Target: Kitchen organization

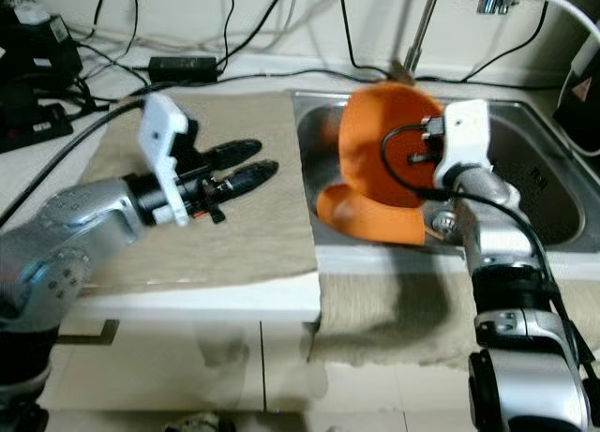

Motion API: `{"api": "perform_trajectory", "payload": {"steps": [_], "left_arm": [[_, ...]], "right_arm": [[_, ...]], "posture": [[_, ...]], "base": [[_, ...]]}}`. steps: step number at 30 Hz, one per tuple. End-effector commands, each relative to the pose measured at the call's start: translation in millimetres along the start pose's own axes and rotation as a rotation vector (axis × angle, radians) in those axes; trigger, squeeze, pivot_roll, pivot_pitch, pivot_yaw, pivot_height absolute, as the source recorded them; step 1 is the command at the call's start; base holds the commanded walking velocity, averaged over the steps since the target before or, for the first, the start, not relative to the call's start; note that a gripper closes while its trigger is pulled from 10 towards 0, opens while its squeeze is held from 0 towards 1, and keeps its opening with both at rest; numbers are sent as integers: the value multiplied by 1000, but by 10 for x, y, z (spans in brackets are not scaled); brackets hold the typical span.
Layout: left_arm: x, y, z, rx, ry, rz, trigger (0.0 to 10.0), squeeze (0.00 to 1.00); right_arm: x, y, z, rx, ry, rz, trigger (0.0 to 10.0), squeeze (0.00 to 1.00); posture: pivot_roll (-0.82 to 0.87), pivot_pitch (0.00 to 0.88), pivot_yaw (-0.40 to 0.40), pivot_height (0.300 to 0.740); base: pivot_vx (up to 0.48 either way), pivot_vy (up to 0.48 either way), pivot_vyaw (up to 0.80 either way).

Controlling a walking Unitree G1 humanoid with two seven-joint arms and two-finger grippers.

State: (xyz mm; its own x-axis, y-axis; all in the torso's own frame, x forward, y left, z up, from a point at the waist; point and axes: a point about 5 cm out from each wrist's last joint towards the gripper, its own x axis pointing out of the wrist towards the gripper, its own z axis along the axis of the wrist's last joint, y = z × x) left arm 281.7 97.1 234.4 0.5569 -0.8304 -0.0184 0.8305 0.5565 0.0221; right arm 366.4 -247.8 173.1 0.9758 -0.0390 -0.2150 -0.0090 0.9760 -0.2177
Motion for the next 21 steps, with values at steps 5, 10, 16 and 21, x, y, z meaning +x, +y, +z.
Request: {"api": "perform_trajectory", "payload": {"steps": [5,10,16,21], "left_arm": [[109,-58,-129,-43,89,44,10000,0],[142,-65,-170,-72,111,66,10000,0],[167,-98,-167,-89,107,56,10000,0],[176,-108,-172,-93,115,58,10000,0]], "right_arm": [[113,60,-96,-9,81,50,10000,0],[154,212,-292,-9,173,142,10000,0],[169,255,-386,46,199,157,10000,937],[180,245,-408,48,205,151,10000,1000]], "posture": [[-49,0,-21,740],[-41,0,-23,740],[-43,0,-21,740],[-42,0,-21,740]], "base": [[0,0,0],[0,0,0],[0,0,0],[0,0,0]]}}
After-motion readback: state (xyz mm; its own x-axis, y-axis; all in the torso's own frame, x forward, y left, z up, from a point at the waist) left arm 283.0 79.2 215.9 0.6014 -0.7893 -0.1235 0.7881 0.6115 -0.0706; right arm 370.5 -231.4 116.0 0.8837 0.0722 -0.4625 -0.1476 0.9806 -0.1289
